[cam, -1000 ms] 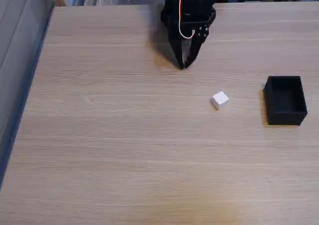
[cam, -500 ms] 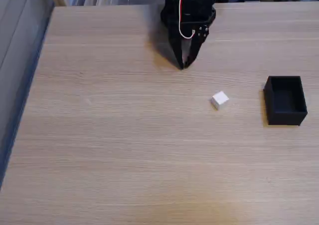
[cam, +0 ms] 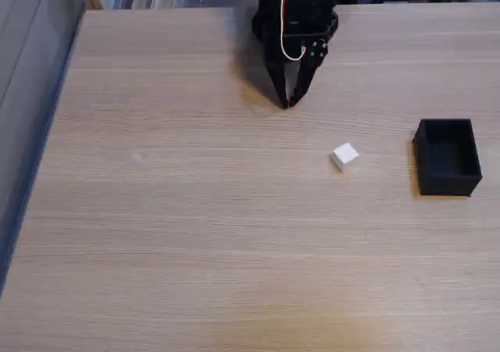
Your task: Pick a white block and place it in the black box.
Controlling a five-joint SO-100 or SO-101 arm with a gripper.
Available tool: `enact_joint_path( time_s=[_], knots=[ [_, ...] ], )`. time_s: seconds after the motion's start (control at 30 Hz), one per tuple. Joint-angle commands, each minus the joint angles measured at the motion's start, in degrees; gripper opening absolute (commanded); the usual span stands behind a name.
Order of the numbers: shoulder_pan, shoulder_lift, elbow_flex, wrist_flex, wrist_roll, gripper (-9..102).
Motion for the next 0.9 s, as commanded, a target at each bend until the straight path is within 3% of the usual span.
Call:
enact_joint_path(
  time_s=[0.0, 0.5, 0.87],
  knots=[
    [0.9, 0.4, 0.2, 0.0, -1.8, 0],
    [-3.2, -16.7, -14.1, -0.5, 0.5, 6],
    [-9.8, -30.0, -23.2, -2.2, -1.0, 22]
  ],
)
